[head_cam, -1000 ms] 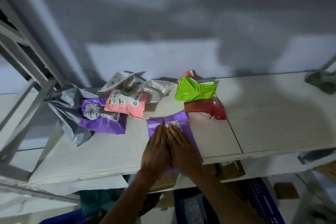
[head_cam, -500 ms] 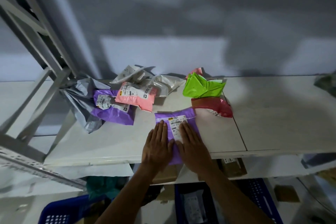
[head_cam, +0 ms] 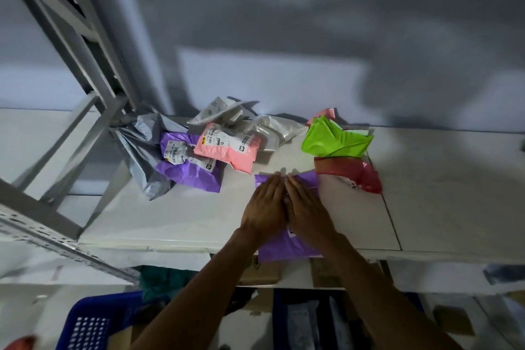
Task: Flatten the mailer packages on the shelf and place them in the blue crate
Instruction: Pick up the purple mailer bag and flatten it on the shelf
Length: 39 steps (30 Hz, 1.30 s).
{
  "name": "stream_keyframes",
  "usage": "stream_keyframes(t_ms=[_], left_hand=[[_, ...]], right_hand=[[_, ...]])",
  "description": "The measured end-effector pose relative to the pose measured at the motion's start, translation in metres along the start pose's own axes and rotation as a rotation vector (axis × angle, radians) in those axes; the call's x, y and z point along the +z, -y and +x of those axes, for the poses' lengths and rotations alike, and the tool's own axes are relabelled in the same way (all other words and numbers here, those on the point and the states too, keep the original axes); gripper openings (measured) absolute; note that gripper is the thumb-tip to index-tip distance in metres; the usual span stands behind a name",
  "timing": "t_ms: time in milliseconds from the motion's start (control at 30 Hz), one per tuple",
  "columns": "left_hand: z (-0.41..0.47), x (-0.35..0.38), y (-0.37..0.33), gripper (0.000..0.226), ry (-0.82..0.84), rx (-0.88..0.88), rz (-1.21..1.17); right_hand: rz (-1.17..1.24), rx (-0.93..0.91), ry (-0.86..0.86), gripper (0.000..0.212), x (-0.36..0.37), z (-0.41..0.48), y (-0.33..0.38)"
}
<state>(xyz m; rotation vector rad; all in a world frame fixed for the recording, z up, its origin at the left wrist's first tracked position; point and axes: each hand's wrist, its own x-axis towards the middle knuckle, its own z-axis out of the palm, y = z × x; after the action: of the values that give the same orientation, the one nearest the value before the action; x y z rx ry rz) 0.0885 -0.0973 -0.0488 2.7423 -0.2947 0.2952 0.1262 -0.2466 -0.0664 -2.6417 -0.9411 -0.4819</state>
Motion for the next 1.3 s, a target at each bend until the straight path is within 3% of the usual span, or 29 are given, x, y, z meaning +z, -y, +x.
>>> stream_keyframes(t_ms=[167, 300, 533, 800, 967, 1133, 1300], left_hand=[[-0.008, 0.010, 0.009, 0.055, -0.033, 0.003, 0.019], [-0.009, 0.009, 0.024, 0.062, -0.048, -0.129, 0.021], [-0.008, 0.007, 0.024, 0.061, -0.010, -0.163, 0.077], [-0.009, 0.001, 0.009, 0.062, 0.020, -0.252, 0.091], [-0.025, 0.001, 0.005, 0.065, -0.011, -0.132, 0.131], [-0.043, 0.011, 0.013, 0.056, -0.079, 0.094, 0.196], [-0.044, 0.011, 0.015, 0.061, -0.030, 0.029, 0.220]], right_hand=[[-0.058, -0.071, 0.073, 0.047, 0.019, -0.006, -0.012], [0.025, 0.077, 0.051, 0.056, 0.007, -0.005, -0.020], [0.057, 0.221, 0.052, 0.061, 0.009, -0.006, -0.017], [0.044, 0.265, 0.021, 0.058, 0.002, -0.004, -0.006], [0.052, 0.052, -0.043, 0.053, 0.005, -0.024, 0.032], [0.088, 0.138, -0.063, 0.050, 0.007, -0.031, 0.040], [0.080, 0.159, -0.052, 0.050, 0.006, -0.033, 0.037]])
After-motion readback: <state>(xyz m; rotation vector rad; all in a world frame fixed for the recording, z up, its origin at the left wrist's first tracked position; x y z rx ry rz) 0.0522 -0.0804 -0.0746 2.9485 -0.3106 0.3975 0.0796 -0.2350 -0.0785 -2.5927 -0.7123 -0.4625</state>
